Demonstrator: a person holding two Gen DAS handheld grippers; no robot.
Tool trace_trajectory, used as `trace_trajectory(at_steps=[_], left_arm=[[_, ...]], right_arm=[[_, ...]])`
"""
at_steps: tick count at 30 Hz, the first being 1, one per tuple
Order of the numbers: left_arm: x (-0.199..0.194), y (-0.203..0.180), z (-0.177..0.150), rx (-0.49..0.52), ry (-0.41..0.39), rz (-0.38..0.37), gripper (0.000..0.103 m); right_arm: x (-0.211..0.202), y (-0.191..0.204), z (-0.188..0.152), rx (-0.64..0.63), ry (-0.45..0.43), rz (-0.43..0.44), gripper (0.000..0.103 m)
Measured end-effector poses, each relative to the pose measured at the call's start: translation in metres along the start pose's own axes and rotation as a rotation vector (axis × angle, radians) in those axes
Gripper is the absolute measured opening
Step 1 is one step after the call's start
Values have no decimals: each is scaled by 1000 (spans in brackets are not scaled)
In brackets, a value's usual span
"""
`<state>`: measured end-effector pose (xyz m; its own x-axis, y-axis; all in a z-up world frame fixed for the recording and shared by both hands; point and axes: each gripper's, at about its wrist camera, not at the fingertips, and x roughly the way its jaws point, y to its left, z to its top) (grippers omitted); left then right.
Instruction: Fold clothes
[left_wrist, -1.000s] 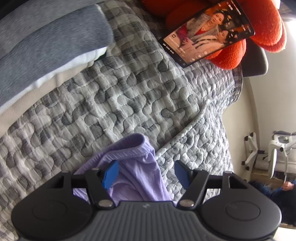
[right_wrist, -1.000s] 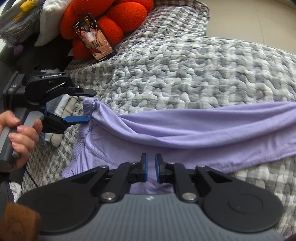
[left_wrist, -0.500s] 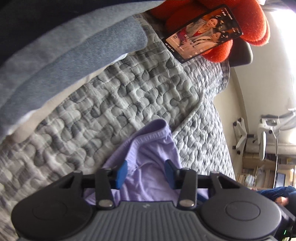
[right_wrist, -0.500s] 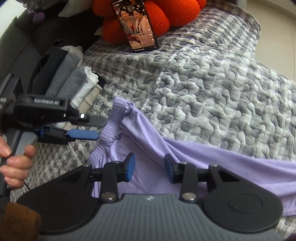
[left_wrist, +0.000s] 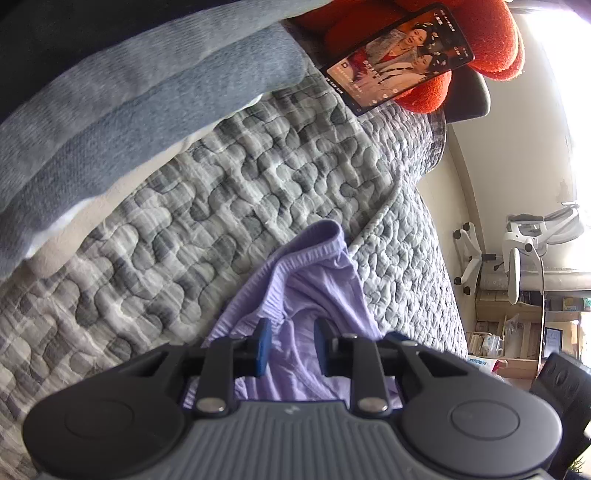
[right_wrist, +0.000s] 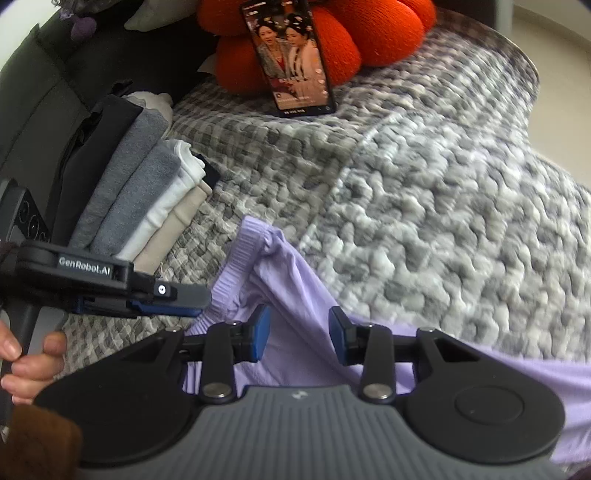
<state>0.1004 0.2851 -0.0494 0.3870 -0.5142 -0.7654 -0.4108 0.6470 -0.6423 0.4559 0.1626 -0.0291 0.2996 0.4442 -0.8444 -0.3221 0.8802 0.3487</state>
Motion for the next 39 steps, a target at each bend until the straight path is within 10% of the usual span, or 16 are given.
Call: trace_trajectory(at_steps=[10,13,31,39], left_arm=[[5,14,-12,32,36,42,21],[5,18,-12,24,31,48,19],[-3,33,-14,-76,18,26,17],[-36,43,-32,-150,-22,32,46]], right_arm=[[42,7,22,-62,27,-2,39],[45,11,20,-78,16,-12,3],[-10,46,-29,-12,-7,108,3],[-4,51,-70,67,55,138,4]])
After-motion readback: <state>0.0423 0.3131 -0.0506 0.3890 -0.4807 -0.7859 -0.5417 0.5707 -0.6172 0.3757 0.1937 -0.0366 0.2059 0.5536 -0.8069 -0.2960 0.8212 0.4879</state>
